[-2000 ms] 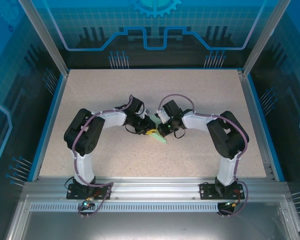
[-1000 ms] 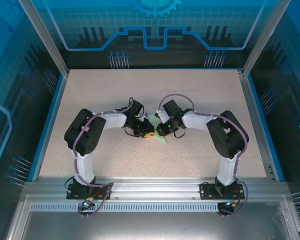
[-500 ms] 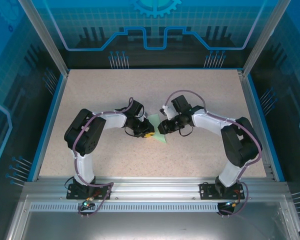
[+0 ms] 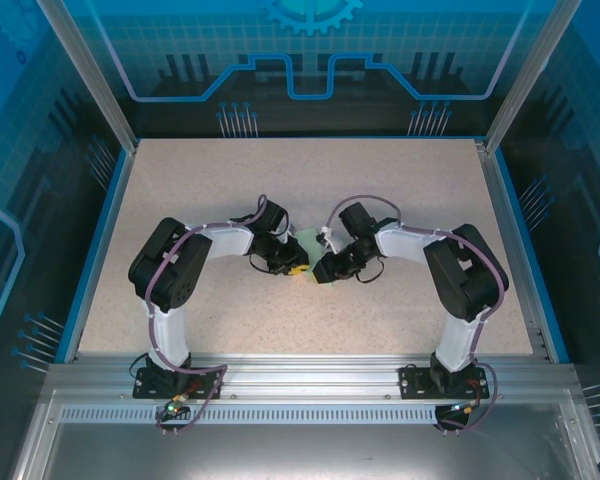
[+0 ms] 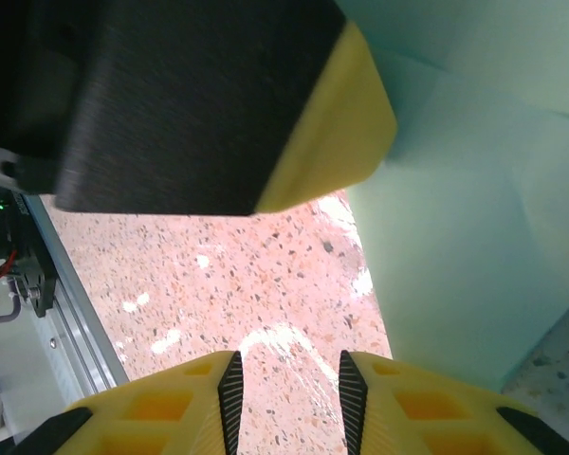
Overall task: Fold a paper plane with a square sheet of paper (fold left side to right side)
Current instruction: Third fold the triangle at the center of the table.
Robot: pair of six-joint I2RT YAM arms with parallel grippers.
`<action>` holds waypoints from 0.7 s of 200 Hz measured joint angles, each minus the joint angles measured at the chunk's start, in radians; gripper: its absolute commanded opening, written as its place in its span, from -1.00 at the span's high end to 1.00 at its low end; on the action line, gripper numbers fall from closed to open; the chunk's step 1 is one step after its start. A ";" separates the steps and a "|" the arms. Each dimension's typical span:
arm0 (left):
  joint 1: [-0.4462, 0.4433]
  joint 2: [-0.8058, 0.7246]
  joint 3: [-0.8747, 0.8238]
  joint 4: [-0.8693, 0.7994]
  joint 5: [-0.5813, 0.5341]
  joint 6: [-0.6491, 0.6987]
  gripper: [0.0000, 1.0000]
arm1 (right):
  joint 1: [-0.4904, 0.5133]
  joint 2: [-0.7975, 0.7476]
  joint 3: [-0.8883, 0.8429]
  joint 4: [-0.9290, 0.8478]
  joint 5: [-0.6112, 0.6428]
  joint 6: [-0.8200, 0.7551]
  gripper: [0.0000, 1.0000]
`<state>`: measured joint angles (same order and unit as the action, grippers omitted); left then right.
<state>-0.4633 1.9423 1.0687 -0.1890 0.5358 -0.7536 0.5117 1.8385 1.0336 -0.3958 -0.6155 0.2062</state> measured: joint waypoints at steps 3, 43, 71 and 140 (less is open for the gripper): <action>0.000 0.000 0.000 0.000 0.000 0.000 0.61 | 0.000 0.003 0.000 -0.002 0.001 0.000 0.32; 0.000 0.000 0.000 0.000 0.000 0.000 0.61 | 0.000 0.023 0.000 -0.016 0.006 0.000 0.32; -0.001 0.000 0.000 0.000 -0.001 0.000 0.61 | 0.000 0.032 0.000 -0.016 0.012 0.000 0.32; -0.001 0.000 0.000 -0.001 -0.002 0.001 0.61 | 0.000 0.040 0.000 -0.016 0.032 0.001 0.33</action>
<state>-0.4641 1.9419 1.0687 -0.1898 0.5339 -0.7528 0.5114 1.8786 1.0340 -0.4114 -0.5838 0.2070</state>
